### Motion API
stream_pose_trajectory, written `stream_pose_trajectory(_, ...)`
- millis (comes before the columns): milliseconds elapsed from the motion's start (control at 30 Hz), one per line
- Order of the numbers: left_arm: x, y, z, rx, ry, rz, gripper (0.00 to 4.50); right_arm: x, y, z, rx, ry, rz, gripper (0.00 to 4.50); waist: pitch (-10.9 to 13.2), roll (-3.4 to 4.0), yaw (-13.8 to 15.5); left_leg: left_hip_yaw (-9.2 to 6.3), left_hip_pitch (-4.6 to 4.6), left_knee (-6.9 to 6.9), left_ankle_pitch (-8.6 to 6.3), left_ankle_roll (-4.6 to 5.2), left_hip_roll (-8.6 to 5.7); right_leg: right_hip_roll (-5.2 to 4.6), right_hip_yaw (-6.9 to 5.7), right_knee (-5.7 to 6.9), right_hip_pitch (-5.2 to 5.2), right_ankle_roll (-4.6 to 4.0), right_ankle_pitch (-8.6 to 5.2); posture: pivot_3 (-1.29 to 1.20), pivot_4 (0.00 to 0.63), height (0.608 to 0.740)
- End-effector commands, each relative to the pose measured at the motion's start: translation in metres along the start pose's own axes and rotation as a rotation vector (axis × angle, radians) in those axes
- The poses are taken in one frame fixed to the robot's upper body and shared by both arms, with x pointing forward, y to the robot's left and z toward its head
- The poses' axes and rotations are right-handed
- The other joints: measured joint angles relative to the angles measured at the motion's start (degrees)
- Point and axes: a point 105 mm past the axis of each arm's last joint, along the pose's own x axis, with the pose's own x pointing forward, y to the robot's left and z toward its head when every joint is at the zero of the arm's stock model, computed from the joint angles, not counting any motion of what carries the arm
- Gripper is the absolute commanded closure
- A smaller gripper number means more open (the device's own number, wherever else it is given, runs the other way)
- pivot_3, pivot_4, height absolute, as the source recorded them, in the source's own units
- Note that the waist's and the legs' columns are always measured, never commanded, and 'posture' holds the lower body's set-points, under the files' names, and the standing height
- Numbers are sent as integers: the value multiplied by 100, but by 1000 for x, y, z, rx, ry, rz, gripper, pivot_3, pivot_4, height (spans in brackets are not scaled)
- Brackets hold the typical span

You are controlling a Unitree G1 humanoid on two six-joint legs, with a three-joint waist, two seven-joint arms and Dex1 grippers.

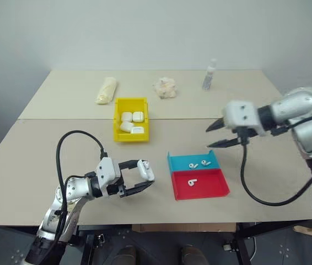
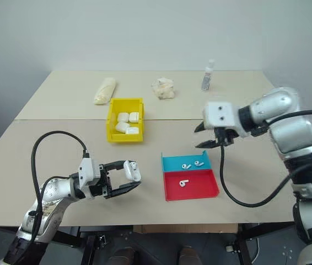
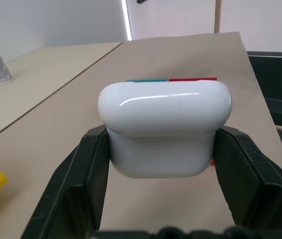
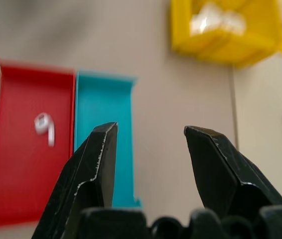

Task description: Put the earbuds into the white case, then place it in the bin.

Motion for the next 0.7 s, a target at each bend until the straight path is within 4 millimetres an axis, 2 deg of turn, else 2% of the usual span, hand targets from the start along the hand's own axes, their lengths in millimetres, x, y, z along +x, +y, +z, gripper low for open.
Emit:
stream_pose_trajectory(33, 3, 0, 16, 65, -47, 22, 1717, 7, -7, -7, -115, 131, 61, 1921, 0, 1, 0, 0, -1, 0, 0, 0, 0, 0, 0, 2, -2, 0, 0, 0, 150, 740)
stream_pose_trajectory(333, 8, -2, 15, 74, -42, 36, 1717, 45, -5, -28, -191, 236, 209, 1921, 0, 1, 3, 1, -6, 0, 4, -7, -1, -1, 0, 1, -7, 0, 0, 0, 150, 740)
stream_pose_trajectory(700, 6, -3, 15, 77, -28, 51, 1717, 67, 4, -39, -268, 285, 276, 1921, 1, 2, -2, 0, -5, -2, 5, -10, -1, 0, 1, 4, -10, -1, 1, 0, 150, 740)
